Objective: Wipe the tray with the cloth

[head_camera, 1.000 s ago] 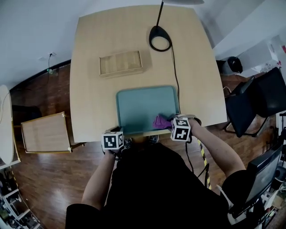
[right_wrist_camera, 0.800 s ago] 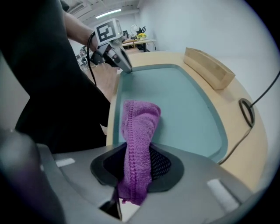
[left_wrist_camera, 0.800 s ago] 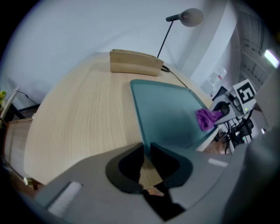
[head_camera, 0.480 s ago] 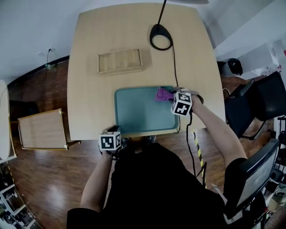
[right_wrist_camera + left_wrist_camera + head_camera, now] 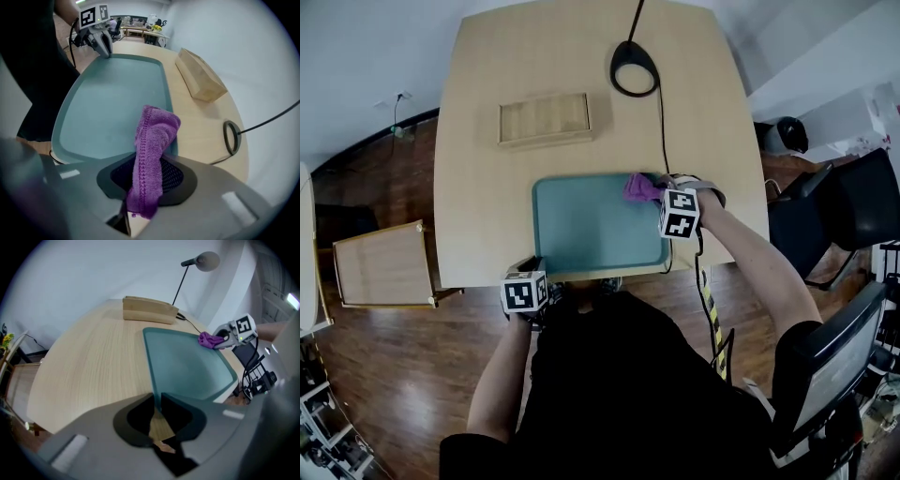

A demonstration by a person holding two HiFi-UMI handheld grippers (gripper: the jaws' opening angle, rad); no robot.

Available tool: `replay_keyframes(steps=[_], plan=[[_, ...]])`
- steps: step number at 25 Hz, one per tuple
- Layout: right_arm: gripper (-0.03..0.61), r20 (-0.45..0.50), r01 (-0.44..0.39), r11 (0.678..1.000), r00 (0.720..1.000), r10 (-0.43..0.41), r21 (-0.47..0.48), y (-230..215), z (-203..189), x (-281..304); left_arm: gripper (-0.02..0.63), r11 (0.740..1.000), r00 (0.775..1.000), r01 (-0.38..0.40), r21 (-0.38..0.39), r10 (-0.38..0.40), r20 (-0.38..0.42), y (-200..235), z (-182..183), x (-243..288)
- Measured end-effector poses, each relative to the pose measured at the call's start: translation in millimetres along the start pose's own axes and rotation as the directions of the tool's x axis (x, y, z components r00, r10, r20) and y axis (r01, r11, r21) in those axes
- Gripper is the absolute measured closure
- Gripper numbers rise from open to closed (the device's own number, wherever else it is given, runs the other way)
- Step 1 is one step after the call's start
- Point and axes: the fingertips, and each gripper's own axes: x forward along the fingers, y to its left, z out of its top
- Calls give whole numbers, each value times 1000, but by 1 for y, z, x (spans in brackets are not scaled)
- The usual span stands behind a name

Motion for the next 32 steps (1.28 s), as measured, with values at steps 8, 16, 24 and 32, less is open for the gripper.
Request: replay_keyframes(steps=[8,16,24,32], plan=[[474,58,-80,997,995,79,6,86,5,-18,540,1000,1000,-7,-1,7,-5,2,-1,1],[474,81,-157,987,984,159,-20,143,10,-34,540,1000,1000,-3,1,3,5,0,-2,6],[474,114,-156,988,982,154,12,152,12,-39,540,1000,1000,-1,-1,1,12,1,-2,10],[474,195,-139,972,976,102,190,146,10,-43,540,1000,1000,-1,8,1,5,1,-4,10]])
